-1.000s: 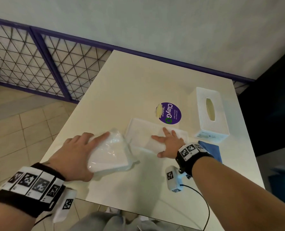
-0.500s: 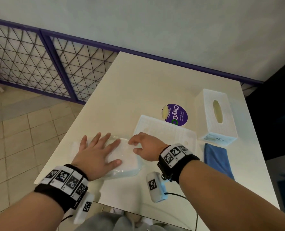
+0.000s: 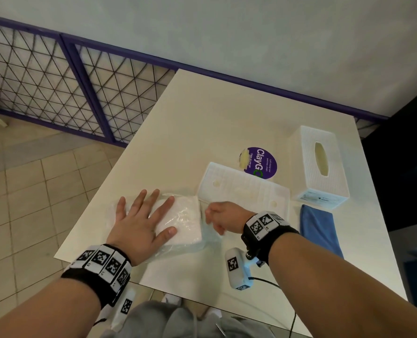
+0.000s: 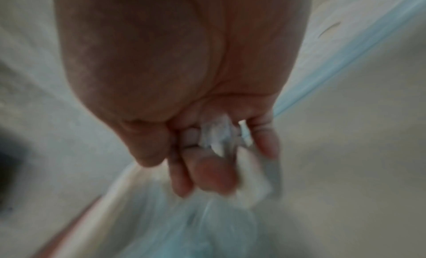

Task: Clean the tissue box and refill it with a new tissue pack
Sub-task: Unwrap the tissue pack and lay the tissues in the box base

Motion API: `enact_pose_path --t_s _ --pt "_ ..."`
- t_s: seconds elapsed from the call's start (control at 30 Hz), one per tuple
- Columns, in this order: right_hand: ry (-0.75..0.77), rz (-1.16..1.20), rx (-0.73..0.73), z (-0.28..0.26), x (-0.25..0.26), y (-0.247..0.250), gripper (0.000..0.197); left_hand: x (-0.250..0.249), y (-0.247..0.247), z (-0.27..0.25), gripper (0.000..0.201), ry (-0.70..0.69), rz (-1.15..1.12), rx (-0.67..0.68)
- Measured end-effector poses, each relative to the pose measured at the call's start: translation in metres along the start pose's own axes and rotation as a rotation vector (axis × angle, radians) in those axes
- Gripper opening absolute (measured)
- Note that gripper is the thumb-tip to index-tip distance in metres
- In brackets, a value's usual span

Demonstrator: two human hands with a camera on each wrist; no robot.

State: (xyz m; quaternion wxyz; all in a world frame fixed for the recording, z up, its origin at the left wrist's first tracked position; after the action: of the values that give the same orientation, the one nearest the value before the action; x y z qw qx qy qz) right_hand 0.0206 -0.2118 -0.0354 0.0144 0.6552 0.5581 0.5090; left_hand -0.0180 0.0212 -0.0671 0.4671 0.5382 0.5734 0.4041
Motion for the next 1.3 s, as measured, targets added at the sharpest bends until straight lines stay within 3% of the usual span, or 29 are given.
enact_pose_path --t_s 0.03,0.1,0.23,0.33,0.4,0.47,0.53,0.7,0.83,0.9,1.07,1.2,1.3 --pt "-0.030 -0.162 0.084 -0.002 -0.004 -0.002 0.013 0.001 -0.001 -0.001 0.068 -0.006 -0.010 -0.018" --pt "-0.096 -0.347 0.066 -0.003 -0.010 0.000 0.015 0.002 -0.003 -0.003 0.068 -0.013 -0.021 -0.049" --pt "-0.150 -0.382 -0.355 -0.006 0.008 0.024 0.025 0.002 -0.006 -0.005 0.068 -0.023 -0.015 -0.099" --pt "-0.022 -0.104 -0.560 0.004 0.028 0.029 0.031 0.001 -0.009 -0.007 0.066 -0.023 -0.003 -0.108" --pt "-0.035 0.105 -0.466 0.016 0.035 0.021 0.034 0.001 -0.010 -0.008 0.065 -0.023 0.013 -0.115" --pt "-0.112 0.144 -0.309 0.024 0.037 0.014 0.037 0.000 -0.010 -0.009 0.065 -0.025 0.032 -0.111" --pt "-0.175 0.135 -0.244 0.026 0.039 0.012 0.037 0.000 -0.009 -0.009 0.064 -0.025 0.052 -0.110" --pt "-0.159 0.166 -0.319 0.022 0.042 0.004 0.038 0.000 -0.012 -0.011 0.064 -0.019 0.065 -0.115" --pt "-0.220 0.498 -0.481 0.015 0.040 -0.002 0.031 -0.001 -0.012 -0.011 0.064 -0.004 0.066 -0.121" --pt "-0.245 0.602 -0.459 0.012 0.041 -0.003 0.014 -0.001 -0.011 -0.011 0.064 0.006 0.067 -0.121" --pt "-0.288 0.823 -0.357 0.008 0.043 -0.008 0.013 -0.003 -0.009 -0.010 0.064 0.018 0.048 -0.111" --pt "-0.357 0.843 -0.314 0.014 0.039 -0.014 0.041 -0.003 -0.008 -0.011 0.067 0.040 0.015 -0.107" --pt "-0.397 0.864 -0.316 0.017 0.035 -0.017 0.041 -0.004 -0.005 -0.011 0.069 0.062 0.001 -0.129"
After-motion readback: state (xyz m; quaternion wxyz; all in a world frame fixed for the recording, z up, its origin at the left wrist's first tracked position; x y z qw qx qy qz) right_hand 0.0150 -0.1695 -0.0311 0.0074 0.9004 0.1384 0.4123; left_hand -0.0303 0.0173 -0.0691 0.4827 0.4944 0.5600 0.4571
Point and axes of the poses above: each hand's wrist, its own z-axis towards the middle knuckle, its own y-axis out of the back of the hand, x = y × z, the point moved 2 cm from there along z, towards the middle knuckle, and after that the axes turned 14 degrees about y, right-handed, at the moved point
